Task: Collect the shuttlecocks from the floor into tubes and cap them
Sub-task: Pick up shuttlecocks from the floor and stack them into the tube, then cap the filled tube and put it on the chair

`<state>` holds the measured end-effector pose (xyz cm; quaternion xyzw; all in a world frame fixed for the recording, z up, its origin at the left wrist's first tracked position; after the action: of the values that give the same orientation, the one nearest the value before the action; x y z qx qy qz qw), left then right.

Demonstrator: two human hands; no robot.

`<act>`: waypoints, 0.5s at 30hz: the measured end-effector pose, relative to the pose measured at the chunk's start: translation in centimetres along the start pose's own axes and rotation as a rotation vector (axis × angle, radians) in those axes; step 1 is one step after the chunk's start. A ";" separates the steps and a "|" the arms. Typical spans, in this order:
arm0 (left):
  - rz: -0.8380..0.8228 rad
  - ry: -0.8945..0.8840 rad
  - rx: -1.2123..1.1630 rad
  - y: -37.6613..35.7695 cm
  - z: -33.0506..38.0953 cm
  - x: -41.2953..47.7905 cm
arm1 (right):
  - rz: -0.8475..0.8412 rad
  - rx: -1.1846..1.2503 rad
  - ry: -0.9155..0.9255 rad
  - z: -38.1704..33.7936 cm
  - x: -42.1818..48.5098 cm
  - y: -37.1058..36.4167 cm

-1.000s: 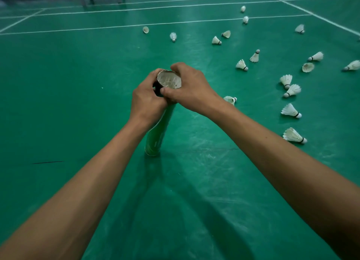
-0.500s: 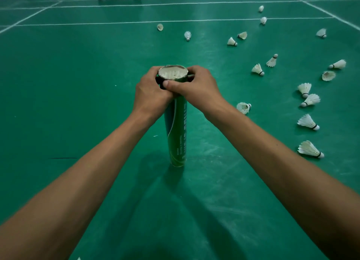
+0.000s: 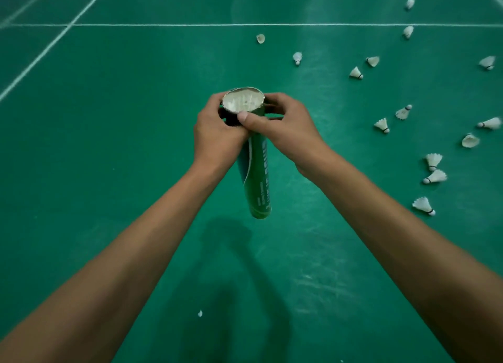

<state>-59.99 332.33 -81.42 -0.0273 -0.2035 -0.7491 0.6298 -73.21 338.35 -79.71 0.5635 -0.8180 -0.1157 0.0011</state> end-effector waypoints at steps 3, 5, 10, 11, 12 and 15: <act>0.056 0.022 -0.070 5.6 7.8 3.6 | -0.047 -0.019 -0.015 -9.8 -0.9 -0.9; 0.117 0.031 -0.125 9.3 12.6 5.1 | -0.092 -0.011 -0.024 -15.9 -1.7 -2.0; 0.181 0.076 -0.169 17.3 23.3 7.6 | -0.180 -0.036 -0.025 -30.5 -4.1 -5.0; 0.186 0.082 -0.157 18.8 25.3 8.5 | -0.182 -0.049 -0.028 -33.4 -4.5 -5.4; 0.189 0.086 -0.144 20.3 27.3 9.5 | -0.183 -0.054 -0.030 -36.1 -4.8 -5.8; 0.201 0.072 -0.107 25.1 33.2 13.2 | -0.179 -0.038 -0.006 -44.3 -5.4 -7.1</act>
<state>-45.91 328.23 -40.34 -0.0542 -0.1365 -0.6927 0.7061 -58.87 332.58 -37.26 0.6340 -0.7619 -0.1324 -0.0009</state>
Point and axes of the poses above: each hand's wrist, its own x-axis towards the middle knuckle, its own y-axis out of the back of the hand, z = x × y, the point moved 3 cm from there along x, towards the middle knuckle, and after that the axes turned 7 degrees about -y, right-handed, at the moved point
